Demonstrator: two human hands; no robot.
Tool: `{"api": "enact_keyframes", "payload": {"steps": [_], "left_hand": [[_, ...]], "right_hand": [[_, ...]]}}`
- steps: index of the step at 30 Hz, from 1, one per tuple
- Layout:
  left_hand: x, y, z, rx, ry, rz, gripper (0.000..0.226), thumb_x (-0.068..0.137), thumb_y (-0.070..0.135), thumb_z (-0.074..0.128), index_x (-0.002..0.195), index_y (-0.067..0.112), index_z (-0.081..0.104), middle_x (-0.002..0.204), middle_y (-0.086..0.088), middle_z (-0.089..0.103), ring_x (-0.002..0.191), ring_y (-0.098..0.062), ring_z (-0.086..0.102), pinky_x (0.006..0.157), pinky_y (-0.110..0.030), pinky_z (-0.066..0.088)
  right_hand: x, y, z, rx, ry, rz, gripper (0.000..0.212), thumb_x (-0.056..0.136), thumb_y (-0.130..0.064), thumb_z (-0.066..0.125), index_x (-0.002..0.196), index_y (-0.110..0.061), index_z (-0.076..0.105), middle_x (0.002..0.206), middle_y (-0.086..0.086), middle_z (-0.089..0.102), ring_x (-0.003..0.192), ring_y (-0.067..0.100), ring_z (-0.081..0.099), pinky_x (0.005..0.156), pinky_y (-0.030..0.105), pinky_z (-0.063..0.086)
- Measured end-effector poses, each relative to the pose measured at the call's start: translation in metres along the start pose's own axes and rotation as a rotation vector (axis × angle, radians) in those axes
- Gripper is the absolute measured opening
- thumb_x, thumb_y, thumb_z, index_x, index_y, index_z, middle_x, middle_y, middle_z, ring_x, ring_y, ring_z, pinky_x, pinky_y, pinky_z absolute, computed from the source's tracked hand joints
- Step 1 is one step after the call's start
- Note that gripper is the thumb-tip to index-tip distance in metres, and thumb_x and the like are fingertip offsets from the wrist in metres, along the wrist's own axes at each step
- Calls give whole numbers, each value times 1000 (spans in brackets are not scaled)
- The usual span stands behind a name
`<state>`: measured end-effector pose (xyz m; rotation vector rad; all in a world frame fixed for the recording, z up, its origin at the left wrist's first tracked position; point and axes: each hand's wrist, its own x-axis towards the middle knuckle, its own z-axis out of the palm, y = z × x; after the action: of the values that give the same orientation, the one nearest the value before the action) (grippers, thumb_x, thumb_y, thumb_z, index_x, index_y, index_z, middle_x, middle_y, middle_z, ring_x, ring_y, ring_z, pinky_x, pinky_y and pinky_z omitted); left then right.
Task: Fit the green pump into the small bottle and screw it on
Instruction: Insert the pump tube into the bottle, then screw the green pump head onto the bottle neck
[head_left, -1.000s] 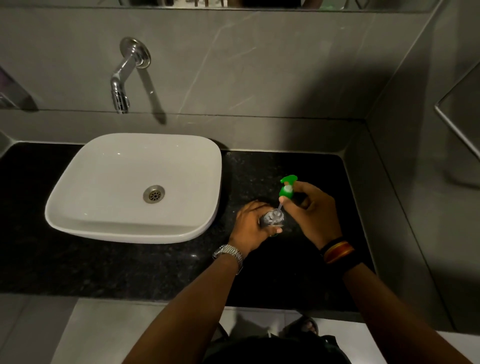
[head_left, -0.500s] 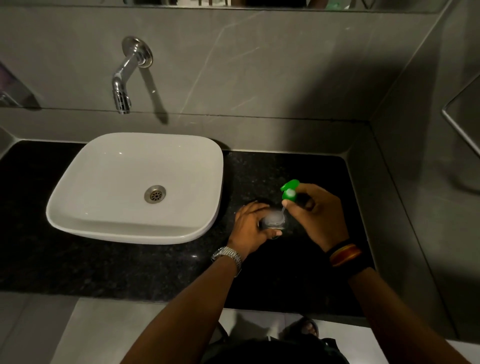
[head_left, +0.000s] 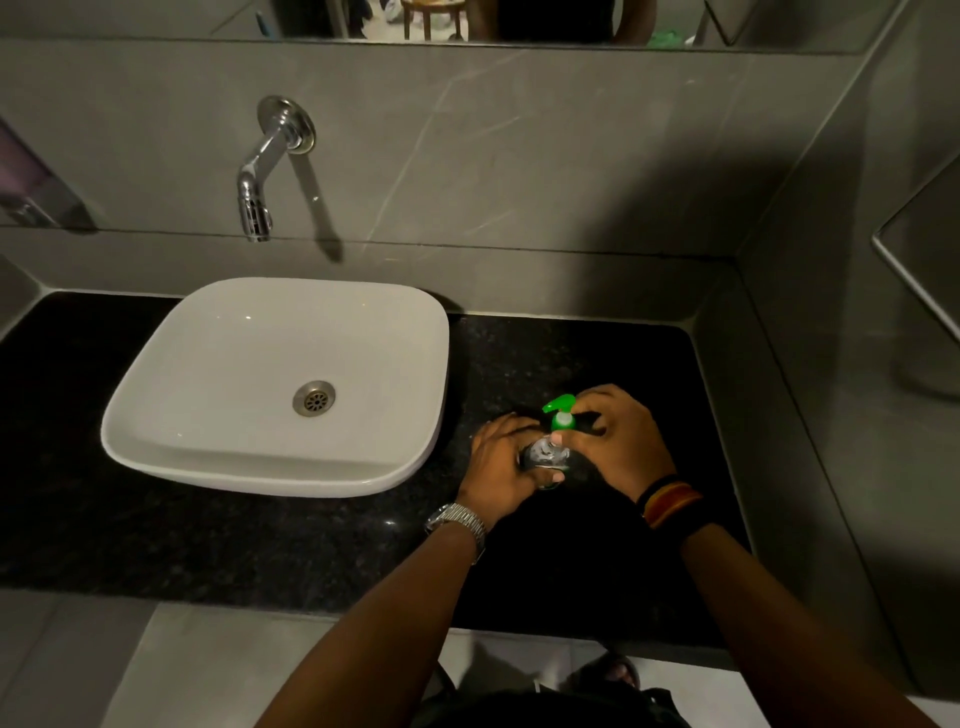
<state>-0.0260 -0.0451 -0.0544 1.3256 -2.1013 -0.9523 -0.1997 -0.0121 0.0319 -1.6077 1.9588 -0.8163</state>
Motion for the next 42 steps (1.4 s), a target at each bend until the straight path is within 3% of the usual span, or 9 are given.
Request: {"api": "enact_keyframes", "payload": {"steps": [8,15,20,23,27,30,33,38,42], "left_hand": [[-2,2,-1,4,-3,2,62,72,49,87,129,30,70,141,6,60,139,-17,44,113,-24,19],[-2,2,-3,12,-32,1,64,76,49,86,134,30,69,145,6,58,143,-19,42,125,-40,21],[1,2,-1,30,-61,-23,65,76,45,87,136,29,67,154,6,52,155,-19,29,130,-47,8],[2,-1,1,42,-70,-11,62,76,46,86,134,33,69,160,7,47,159,-19,22,131,-46,2],[3,-5,2,16,-64,-7,58,76,50,84,131,36,69,162,8,44,159,-18,18,131,-49,-1],[4,-6,3,23,-67,-8,58,76,51,84,130,34,70,163,6,43,160,-18,17,131,-49,-3],[5,-8,3,18,-75,-6,58,76,49,85,130,31,71,164,5,42,160,-18,16,131,-48,-5],[5,-8,3,31,-66,-3,59,76,53,82,131,36,69,164,6,42,160,-18,16,130,-50,-6],[5,-6,3,42,-70,-13,59,76,52,83,130,37,69,163,6,42,160,-18,16,130,-50,-6]], "right_hand": [[-5,-2,2,-71,13,-54,35,71,-29,86,103,-19,75,112,-12,62,71,5,58,73,31,57],[-7,10,10,-40,-52,-44,33,62,-25,90,90,-13,78,108,-7,62,95,15,64,89,37,56],[-12,6,22,-168,72,47,46,57,-48,87,75,-17,59,89,2,59,87,26,62,78,44,54],[-12,4,23,-219,83,52,55,52,-63,84,83,-22,64,102,3,62,100,25,61,88,41,53],[-11,17,14,24,-103,-4,51,69,-35,87,116,-22,73,140,-2,54,131,20,51,108,28,37],[-12,17,15,10,-40,-26,33,68,-31,88,95,-15,77,123,0,65,116,22,60,101,33,47],[-8,7,19,-137,49,36,52,62,-51,88,87,-10,69,102,7,66,99,27,63,88,43,53],[-15,16,16,44,-28,12,46,71,-35,86,112,-16,75,131,0,61,122,20,58,107,36,46],[-15,17,17,29,14,-7,31,68,-25,89,93,-12,77,116,-1,68,111,21,62,100,37,50]]}}
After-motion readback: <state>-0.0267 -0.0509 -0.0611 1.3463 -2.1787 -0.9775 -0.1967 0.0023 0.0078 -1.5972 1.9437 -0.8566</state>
